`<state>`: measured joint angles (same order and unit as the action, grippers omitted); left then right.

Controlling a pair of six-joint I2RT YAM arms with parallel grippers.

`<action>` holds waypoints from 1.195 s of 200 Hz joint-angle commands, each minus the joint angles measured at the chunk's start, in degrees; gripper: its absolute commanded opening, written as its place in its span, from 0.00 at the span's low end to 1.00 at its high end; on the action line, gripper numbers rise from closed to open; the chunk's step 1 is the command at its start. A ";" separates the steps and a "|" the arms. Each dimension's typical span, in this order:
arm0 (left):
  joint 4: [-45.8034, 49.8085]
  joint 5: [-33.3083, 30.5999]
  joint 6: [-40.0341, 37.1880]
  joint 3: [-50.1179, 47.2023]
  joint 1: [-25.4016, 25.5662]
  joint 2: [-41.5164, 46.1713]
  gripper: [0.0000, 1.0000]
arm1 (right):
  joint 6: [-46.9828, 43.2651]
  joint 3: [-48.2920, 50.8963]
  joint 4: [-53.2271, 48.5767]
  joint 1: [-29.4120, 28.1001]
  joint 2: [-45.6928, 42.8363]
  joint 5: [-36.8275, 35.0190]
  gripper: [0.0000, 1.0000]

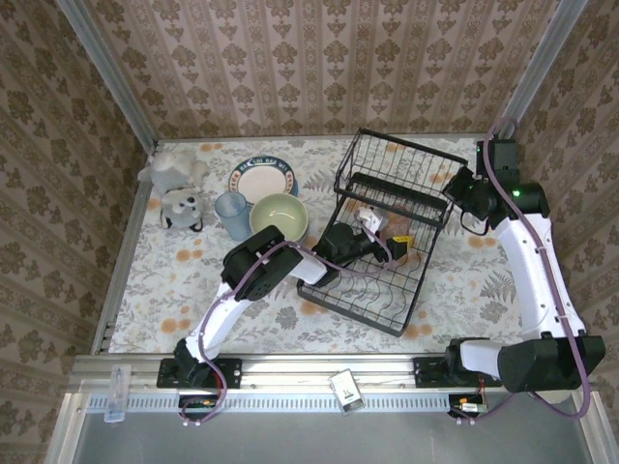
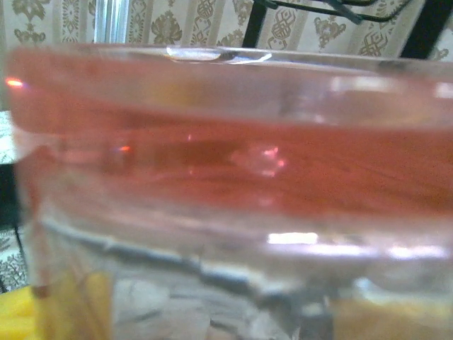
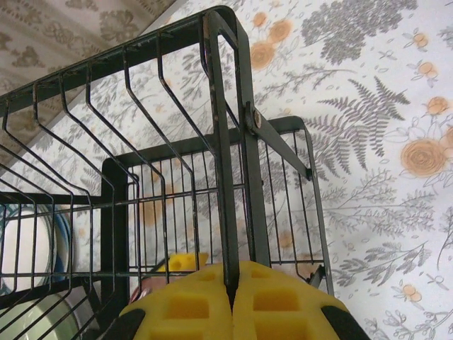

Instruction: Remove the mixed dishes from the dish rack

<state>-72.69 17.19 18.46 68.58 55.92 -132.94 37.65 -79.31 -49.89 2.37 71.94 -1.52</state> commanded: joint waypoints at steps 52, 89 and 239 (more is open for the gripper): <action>-2.12 2.83 1.82 -4.42 0.43 9.13 0.72 | -1.48 -5.69 11.22 5.65 4.60 -4.09 0.00; -1.93 3.11 4.29 -7.23 0.58 12.79 0.72 | -2.98 -4.80 14.27 8.00 4.75 -3.23 0.00; 13.90 7.86 17.17 -18.08 -2.54 34.24 0.69 | -8.49 5.81 31.09 7.75 -10.70 7.58 0.87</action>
<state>-62.81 22.72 31.44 51.13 54.43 -104.07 31.27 -77.01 -24.91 11.51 65.54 4.05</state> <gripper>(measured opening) 0.772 0.792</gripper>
